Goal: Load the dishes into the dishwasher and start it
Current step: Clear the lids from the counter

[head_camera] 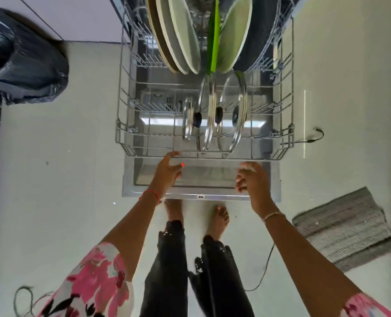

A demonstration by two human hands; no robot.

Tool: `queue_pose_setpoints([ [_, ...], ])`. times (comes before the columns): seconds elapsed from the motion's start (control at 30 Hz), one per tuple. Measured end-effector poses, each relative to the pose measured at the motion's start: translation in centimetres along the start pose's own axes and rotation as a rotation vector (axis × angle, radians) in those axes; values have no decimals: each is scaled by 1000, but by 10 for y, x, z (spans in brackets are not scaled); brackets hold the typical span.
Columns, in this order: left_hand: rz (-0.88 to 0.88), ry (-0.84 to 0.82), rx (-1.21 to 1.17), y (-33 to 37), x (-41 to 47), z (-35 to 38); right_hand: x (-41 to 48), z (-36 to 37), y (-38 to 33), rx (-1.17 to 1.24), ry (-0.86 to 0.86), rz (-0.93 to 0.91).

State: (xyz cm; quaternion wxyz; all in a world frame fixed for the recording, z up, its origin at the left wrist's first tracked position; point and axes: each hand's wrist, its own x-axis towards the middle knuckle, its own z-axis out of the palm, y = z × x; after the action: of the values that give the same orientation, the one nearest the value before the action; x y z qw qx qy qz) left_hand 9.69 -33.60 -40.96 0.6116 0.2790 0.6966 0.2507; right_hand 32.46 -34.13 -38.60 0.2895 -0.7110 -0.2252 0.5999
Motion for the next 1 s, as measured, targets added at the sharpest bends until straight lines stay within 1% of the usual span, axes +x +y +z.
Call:
queue_pose_setpoints([
  [0.2, 57, 39, -1, -10, 16, 11, 34, 18, 2, 29, -127, 4],
  [0.33, 77, 87, 66, -14, 24, 16, 50, 26, 12, 74, -88, 12],
  [0.4, 67, 106, 31, -14, 26, 18, 55, 28, 14, 51, -71, 13],
  [0.53, 10, 132, -81, -15, 26, 23, 58, 36, 19, 13, 17, -14],
  [0.6, -20, 130, -137, -16, 28, 23, 58, 39, 23, 1, 49, -50],
  [0.73, -53, 110, -243, -20, 28, 24, 60, 46, 35, -146, 112, -182],
  [0.87, -57, 159, -297, -17, 34, 24, 67, 51, 35, -281, 177, -321],
  [0.93, -52, 167, -314, -10, 40, 24, 74, 51, 26, -371, 181, -398],
  [1.0, -59, 176, -346, 1, 48, 25, 86, 52, 15, -408, 160, -432],
])
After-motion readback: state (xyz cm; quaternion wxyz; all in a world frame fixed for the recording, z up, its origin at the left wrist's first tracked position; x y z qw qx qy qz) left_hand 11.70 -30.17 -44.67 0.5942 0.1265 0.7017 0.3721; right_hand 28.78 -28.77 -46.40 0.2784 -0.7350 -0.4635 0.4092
